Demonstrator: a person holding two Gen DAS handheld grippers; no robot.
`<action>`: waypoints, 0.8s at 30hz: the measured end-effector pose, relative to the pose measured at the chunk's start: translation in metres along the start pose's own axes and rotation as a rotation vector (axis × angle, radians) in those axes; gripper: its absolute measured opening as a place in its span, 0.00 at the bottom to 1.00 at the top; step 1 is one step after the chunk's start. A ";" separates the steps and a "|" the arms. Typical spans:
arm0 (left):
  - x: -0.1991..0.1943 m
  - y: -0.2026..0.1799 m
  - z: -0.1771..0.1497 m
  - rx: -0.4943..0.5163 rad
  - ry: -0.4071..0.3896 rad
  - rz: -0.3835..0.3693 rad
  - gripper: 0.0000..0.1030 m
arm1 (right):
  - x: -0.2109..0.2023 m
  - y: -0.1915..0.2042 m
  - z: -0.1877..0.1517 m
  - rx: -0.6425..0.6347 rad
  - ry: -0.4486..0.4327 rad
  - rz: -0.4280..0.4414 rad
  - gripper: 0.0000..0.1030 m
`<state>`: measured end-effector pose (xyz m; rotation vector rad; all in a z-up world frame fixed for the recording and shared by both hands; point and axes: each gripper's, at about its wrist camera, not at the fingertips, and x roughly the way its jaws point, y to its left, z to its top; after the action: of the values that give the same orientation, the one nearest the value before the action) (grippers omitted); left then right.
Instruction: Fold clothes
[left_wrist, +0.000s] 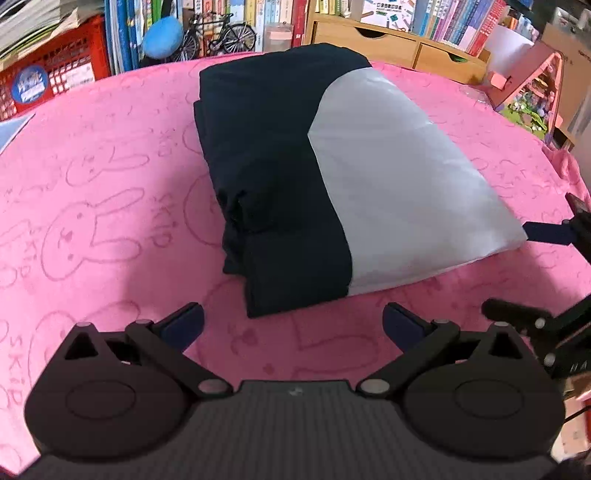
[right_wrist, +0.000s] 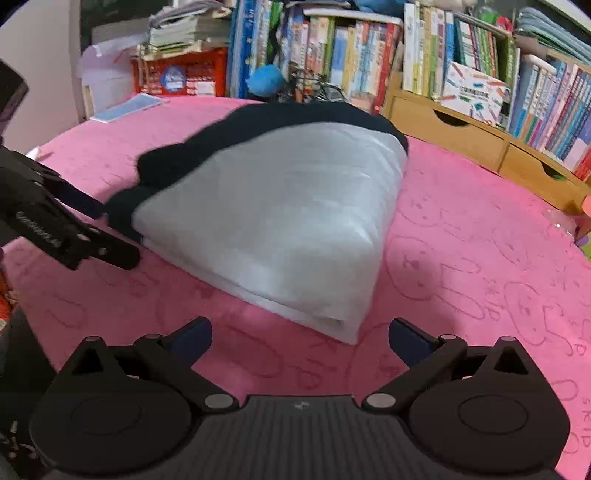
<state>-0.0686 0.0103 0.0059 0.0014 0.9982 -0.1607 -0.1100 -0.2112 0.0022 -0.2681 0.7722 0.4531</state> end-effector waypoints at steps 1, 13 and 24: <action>-0.003 -0.002 0.000 0.010 -0.004 0.014 1.00 | -0.002 0.003 0.002 -0.008 -0.001 -0.001 1.00; -0.017 -0.015 0.020 0.066 -0.041 0.098 1.00 | -0.009 -0.013 0.033 0.076 0.020 0.002 1.00; -0.014 -0.018 0.020 0.031 -0.035 0.061 1.00 | -0.014 -0.007 0.024 0.076 -0.002 0.001 1.00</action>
<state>-0.0611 -0.0074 0.0297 0.0571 0.9591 -0.1203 -0.1009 -0.2122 0.0291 -0.1959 0.7856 0.4242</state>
